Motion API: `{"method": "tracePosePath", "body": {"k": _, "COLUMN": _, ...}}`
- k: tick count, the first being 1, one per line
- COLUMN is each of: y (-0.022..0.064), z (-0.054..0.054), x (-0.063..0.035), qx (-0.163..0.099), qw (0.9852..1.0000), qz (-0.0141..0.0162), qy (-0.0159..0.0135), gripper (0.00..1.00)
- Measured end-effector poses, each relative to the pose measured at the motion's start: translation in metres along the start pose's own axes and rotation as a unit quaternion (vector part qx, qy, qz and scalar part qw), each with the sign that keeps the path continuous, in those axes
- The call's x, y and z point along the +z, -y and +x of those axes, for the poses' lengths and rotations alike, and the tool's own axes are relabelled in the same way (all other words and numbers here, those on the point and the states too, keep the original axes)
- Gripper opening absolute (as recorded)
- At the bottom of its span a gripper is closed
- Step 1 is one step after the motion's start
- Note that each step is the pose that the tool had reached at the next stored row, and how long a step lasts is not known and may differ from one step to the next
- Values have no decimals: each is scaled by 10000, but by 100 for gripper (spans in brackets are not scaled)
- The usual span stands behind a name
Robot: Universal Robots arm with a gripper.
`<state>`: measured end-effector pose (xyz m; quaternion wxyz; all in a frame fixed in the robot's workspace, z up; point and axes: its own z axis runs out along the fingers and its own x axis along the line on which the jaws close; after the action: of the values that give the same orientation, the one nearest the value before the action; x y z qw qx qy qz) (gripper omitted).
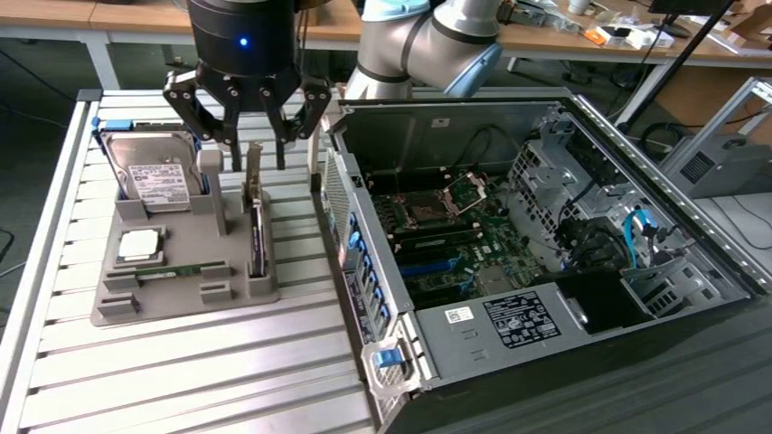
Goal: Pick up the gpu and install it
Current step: 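Pick up the gpu and move the gpu toward the slot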
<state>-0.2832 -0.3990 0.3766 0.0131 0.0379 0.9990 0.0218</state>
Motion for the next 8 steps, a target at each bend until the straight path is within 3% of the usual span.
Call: {"method": "tracePosePath", "body": {"k": 8, "y": 1, "z": 3, "x": 23, "qx": 0, "qw": 10000, "qz": 0, "qy": 0, "gripper": 48}}
